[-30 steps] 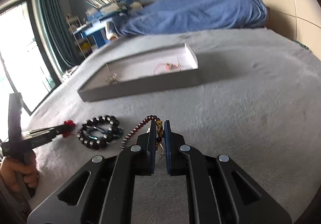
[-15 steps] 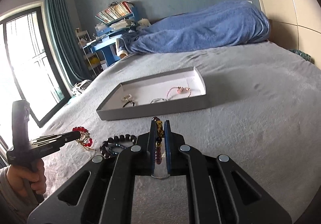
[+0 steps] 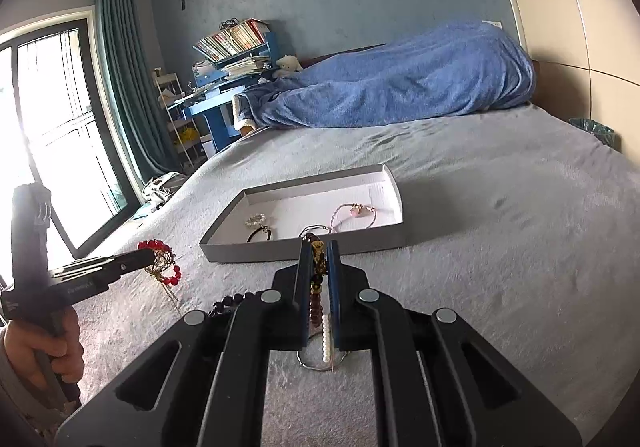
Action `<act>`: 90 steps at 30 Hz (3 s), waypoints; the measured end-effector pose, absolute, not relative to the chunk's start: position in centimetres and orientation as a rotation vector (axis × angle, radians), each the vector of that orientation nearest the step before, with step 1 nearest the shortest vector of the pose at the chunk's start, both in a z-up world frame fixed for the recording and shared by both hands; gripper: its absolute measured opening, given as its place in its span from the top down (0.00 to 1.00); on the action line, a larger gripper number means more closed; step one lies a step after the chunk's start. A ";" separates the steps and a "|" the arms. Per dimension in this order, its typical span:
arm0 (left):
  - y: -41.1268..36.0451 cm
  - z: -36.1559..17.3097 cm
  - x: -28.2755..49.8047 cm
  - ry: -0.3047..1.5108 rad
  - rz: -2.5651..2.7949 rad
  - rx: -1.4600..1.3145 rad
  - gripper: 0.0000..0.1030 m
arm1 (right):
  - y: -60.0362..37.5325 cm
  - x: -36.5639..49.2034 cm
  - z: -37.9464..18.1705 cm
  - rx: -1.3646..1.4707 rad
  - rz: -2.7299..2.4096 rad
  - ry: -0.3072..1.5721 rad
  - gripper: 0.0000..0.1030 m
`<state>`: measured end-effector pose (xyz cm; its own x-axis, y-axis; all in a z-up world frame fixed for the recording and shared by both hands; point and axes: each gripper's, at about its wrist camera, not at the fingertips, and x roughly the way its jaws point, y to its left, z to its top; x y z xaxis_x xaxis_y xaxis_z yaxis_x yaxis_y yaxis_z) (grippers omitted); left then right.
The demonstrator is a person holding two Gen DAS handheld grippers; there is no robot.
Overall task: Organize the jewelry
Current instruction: 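Carry both bracelets into the grey tray and open both tools, then move both open tools back over the remaining jewelry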
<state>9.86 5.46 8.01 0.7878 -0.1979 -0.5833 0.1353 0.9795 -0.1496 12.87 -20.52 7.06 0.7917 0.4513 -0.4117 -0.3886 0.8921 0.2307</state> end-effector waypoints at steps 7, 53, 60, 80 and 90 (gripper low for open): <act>5.0 8.7 11.2 0.632 -0.186 -0.082 0.91 | -19.9 14.6 7.3 0.104 0.461 0.484 0.93; 5.2 1.7 39.5 0.979 -0.157 0.012 0.91 | -9.1 45.6 -0.1 -0.047 0.406 0.968 0.93; 5.6 2.7 38.4 0.914 -0.117 0.022 0.45 | -9.6 44.0 0.6 -0.071 0.390 0.907 0.90; 8.4 6.7 28.1 0.725 0.009 -0.053 0.12 | -14.6 33.1 4.2 -0.035 0.403 0.619 0.18; 7.5 5.7 21.8 0.676 -0.003 -0.089 0.11 | -17.4 28.0 2.8 -0.001 0.394 0.601 0.12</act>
